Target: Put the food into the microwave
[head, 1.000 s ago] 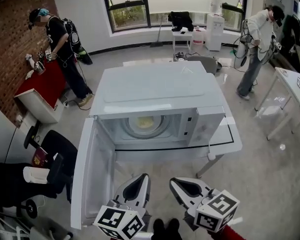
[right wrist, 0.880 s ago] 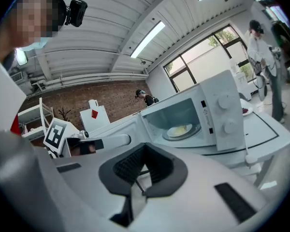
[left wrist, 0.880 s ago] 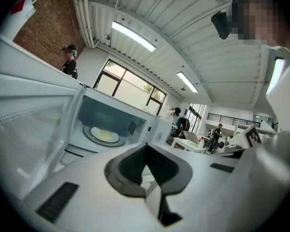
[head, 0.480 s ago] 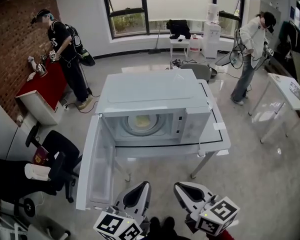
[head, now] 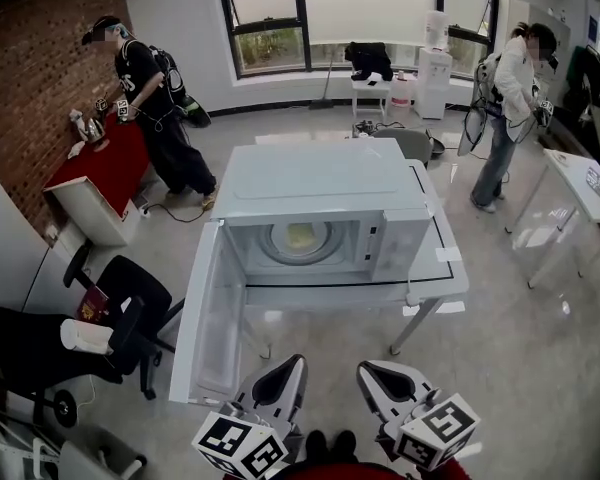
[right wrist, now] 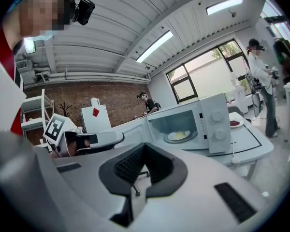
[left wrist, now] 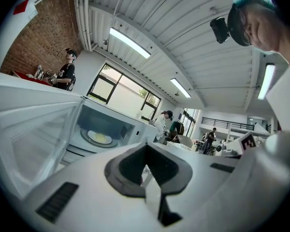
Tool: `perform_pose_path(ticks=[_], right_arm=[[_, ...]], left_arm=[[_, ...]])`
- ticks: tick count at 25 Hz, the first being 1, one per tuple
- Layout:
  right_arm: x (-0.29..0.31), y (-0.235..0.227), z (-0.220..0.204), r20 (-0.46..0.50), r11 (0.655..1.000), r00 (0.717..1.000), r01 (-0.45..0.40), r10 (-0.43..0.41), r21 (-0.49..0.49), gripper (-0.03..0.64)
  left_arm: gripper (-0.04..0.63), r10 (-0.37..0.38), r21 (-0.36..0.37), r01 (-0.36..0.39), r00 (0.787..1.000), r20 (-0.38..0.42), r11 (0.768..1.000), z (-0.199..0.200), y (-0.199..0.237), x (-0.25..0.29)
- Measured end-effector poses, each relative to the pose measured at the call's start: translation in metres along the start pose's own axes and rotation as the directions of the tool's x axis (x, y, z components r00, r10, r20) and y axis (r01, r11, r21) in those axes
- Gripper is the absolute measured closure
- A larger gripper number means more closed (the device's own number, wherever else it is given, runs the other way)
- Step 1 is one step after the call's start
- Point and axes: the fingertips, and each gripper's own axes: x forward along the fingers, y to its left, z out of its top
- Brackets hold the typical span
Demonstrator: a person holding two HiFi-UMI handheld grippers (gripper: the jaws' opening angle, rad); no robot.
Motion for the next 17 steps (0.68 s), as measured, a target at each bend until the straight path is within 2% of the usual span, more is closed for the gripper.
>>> perform_pose_path(ticks=[3, 9, 17], right_arm=[[0.0004, 0.0016, 0.0004, 0.014, 1.0, 1.0, 0.004, -0.004, 0.019, 0.603], [-0.004, -0.0009, -0.0054, -0.027, 0.998, 0.999, 0.033, -0.035, -0.047, 0.603], [-0.0013, 0.0042, -0.009, -0.006, 0.998, 0.999, 0.042, -0.042, -0.044, 0.603]], left_arm=[[0.586, -0.001, -0.001, 0.001, 1.0, 0.0, 1.0, -0.0008, 0.0016, -0.0015], [0.586, -0.013, -0.011, 0.013, 1.0, -0.002, 1.0, -0.0043, 0.0006, -0.0024], [0.586, -0.044, 0.002, 0.044, 0.999, -0.028, 0.999, -0.007, 0.0006, -0.0014]])
